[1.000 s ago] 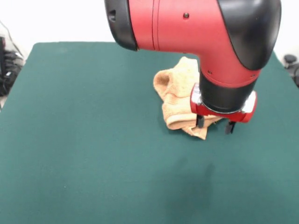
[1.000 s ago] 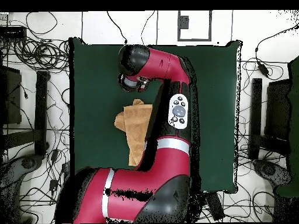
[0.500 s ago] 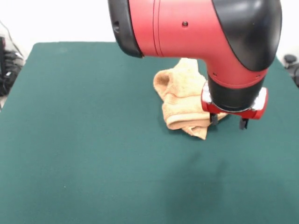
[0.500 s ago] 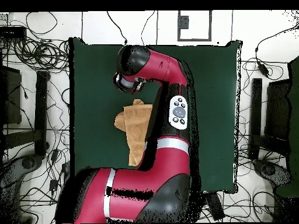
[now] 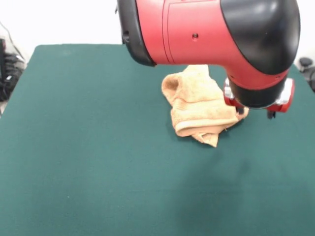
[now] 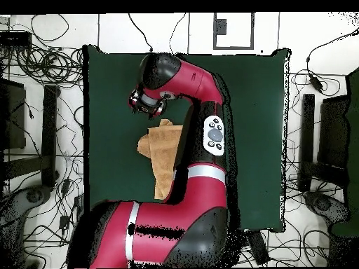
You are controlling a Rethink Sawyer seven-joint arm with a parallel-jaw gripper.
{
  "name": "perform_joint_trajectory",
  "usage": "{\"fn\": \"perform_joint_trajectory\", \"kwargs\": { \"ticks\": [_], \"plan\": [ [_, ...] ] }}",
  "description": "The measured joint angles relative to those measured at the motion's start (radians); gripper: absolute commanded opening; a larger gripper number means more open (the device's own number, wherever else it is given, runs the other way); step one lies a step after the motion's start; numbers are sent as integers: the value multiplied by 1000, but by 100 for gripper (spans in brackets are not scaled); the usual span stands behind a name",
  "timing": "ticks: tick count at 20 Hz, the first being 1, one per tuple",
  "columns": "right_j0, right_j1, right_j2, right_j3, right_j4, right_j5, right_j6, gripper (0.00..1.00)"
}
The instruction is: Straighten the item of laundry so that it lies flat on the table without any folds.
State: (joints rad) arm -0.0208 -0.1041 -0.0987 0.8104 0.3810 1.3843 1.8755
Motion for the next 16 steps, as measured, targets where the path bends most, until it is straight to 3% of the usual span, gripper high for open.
{"fn": "perform_joint_trajectory", "kwargs": {
  "ticks": [10,16],
  "plan": [
    [-2,70,-10,-44,1,133,0,100],
    [3,149,-74,-157,-133,133,0,100]
  ]
}}
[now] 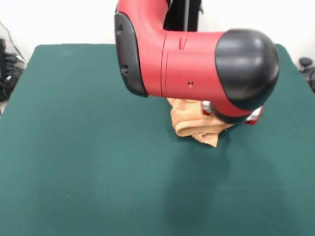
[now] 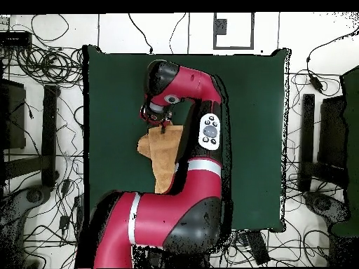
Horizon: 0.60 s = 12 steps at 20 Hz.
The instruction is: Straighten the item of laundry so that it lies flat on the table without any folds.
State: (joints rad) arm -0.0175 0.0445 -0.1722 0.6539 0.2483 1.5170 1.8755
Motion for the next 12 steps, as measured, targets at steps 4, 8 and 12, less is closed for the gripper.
{"fn": "perform_joint_trajectory", "kwargs": {
  "ticks": [4,8,12],
  "plan": [
    [0,30,-39,-56,-95,1,0,100],
    [0,26,-76,-81,-200,-27,0,100],
    [-2,8,-89,-82,-261,-74,0,100]
  ]
}}
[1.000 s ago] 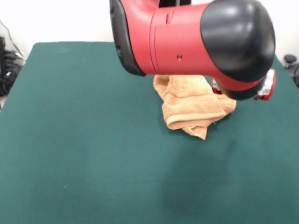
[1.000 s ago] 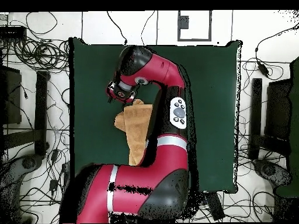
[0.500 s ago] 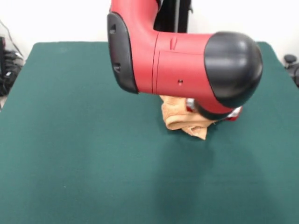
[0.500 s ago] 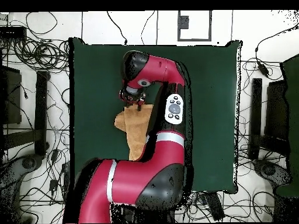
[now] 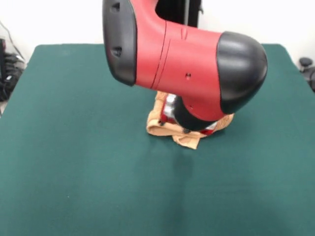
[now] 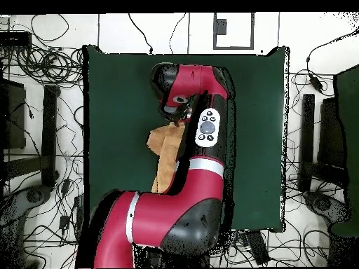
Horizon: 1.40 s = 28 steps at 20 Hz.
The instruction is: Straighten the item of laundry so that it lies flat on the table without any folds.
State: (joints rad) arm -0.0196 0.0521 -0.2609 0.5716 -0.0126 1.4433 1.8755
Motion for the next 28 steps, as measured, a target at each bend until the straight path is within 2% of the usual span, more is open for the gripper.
{"fn": "perform_joint_trajectory", "kwargs": {
  "ticks": [3,7,13,17,20,23,28],
  "plan": [
    [-12,-9,-8,-25,-49,-46,0,100],
    [-57,-3,-9,-117,-106,-70,0,100],
    [-112,3,-10,-225,-143,-67,-1,100],
    [-148,17,-8,-306,-145,-20,-16,100],
    [-178,42,6,-374,-123,55,-41,100],
    [-211,86,30,-440,-65,169,-83,100],
    [-225,160,81,-474,49,304,-110,100]
  ]
}}
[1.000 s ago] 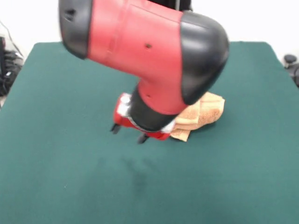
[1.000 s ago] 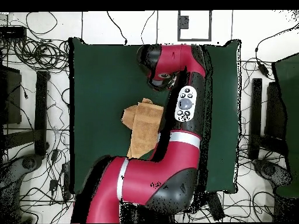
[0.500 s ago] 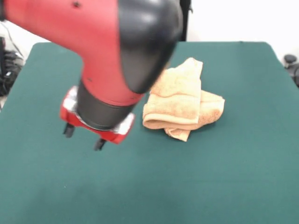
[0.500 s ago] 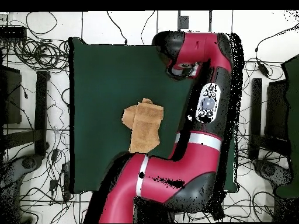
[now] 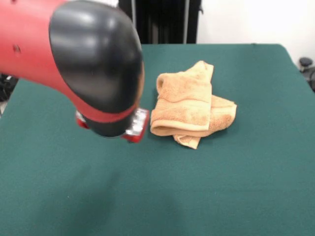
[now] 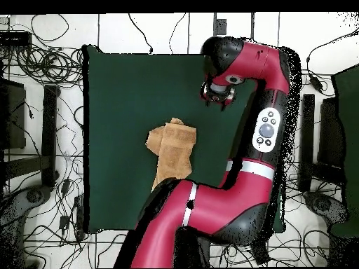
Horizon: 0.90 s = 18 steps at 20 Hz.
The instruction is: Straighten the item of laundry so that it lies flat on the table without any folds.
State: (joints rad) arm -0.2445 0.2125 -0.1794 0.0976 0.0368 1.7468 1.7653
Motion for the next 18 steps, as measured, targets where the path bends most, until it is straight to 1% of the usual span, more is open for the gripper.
{"fn": "perform_joint_trajectory", "kwargs": {
  "ticks": [4,10,18],
  "plan": [
    [10,39,26,0,59,38,0,100],
    [31,88,57,0,138,47,0,100],
    [41,102,57,0,164,47,0,100]
  ]
}}
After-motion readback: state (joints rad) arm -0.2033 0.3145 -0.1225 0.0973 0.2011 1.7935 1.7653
